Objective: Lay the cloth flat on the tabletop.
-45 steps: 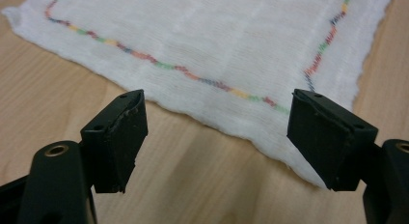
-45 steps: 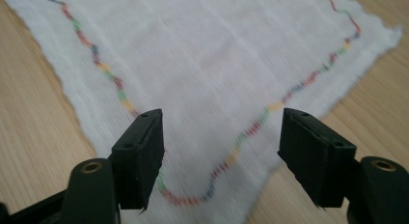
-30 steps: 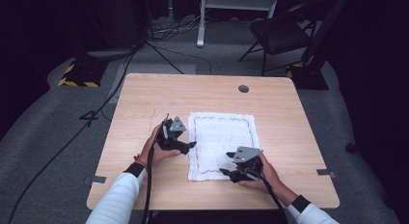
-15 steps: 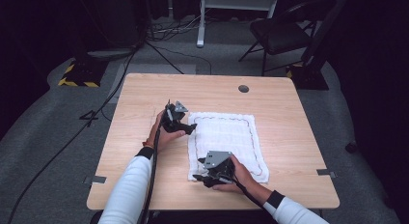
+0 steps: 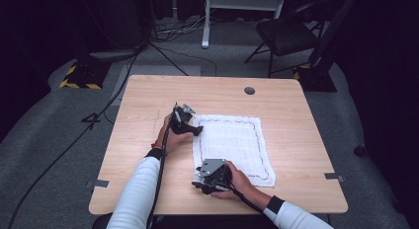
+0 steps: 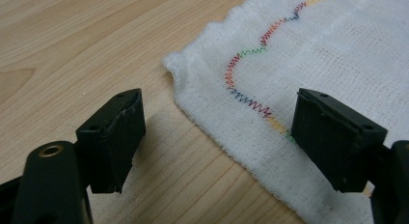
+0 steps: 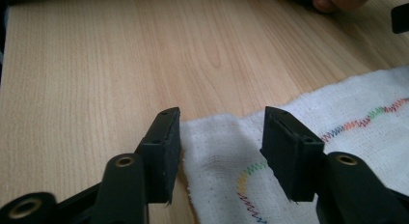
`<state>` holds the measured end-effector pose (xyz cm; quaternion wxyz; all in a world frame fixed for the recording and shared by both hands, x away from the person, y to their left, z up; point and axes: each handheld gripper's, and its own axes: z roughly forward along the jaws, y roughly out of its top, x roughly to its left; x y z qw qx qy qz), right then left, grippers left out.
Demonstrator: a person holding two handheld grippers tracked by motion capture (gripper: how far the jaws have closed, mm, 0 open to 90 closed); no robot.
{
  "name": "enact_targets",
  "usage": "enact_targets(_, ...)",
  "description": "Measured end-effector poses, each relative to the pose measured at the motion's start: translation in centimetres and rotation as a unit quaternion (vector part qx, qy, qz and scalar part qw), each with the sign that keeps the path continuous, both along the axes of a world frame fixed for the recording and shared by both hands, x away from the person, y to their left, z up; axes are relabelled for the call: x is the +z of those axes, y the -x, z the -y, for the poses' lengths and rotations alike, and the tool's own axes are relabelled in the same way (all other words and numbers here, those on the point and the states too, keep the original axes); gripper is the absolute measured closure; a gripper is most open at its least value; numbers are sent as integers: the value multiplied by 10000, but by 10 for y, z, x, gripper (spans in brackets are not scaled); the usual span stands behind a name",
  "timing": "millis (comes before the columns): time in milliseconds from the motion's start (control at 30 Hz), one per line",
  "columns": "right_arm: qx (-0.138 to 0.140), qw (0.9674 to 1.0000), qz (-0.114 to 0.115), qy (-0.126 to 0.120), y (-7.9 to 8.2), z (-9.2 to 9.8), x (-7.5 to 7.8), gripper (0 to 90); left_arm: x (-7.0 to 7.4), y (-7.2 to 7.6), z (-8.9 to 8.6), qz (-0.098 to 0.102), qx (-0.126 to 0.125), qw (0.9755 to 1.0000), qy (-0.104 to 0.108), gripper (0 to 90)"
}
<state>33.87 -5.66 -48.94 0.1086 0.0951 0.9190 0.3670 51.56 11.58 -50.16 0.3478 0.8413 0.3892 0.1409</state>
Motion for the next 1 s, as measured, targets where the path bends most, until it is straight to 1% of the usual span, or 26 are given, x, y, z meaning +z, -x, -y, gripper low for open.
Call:
enact_targets(33,-43,10000,-38,13,0,0,0,514,0,1,0,-8,-17,10000,23,209)
enact_targets(67,-92,9999,-71,14,-1,0,0,537,1,2,1,6,-70,9999,74,247)
enact_targets(100,-89,9999,-98,54,-2,0,-1,554,1,4,1,18,-162,9998,73,311)
enact_targets(133,-103,9998,-116,95,-2,0,-2,575,2,5,1,25,-216,9997,98,353)
enact_targets(167,-107,9998,-157,42,-2,1,-3,594,3,6,1,3,-342,9994,93,421)
enact_targets(200,-113,9998,-165,45,-3,1,-3,624,3,6,1,7,-400,9992,77,484)
enact_targets(233,-95,9998,-153,67,-2,1,-2,654,4,6,1,-29,-442,9990,87,516)
enact_targets(267,-101,9998,-147,83,-2,1,-2,678,4,6,1,-48,-482,9987,144,563)
enact_targets(300,-116,9998,-156,88,-2,1,-2,707,4,6,0,-61,-511,9986,156,600)
enact_targets(367,-166,9997,-157,90,-3,2,-2,760,3,6,-2,-108,-523,9982,262,660)
enact_targets(400,-189,9997,-148,94,-4,2,-2,783,4,6,-3,-135,-567,9979,271,694)
enact_targets(500,-228,9996,-153,78,-5,3,-2,817,3,5,-6,-193,-620,9973,345,770)
enact_targets(600,-200,9997,-83,108,-5,4,-2,835,5,6,-7,-172,-699,9971,232,823)
enact_targets(667,-184,9998,-84,87,-6,5,-2,841,7,6,-8,-149,-689,9973,191,843)
enact_targets(733,-174,9998,-93,68,-6,6,-1,845,8,7,-11,-153,-679,9974,211,851)
enact_targets(767,-154,9998,-90,56,-6,6,0,846,9,8,-12,-111,-673,9975,207,853)
enact_targets(867,-115,9999,-37,-18,-6,6,3,848,12,11,-16,-66,-669,9976,185,858)
enact_targets(933,-82,10000,-12,-24,-5,5,4,850,14,13,-20,-64,-637,9976,252,859)
enact_targets(967,-80,10000,-11,-53,-5,5,4,850,14,14,-22,-34,-616,9979,213,859)
enact_targets(1000,-63,10000,-22,-58,-5,4,5,850,15,15,-25,-59,-609,9979,195,859)
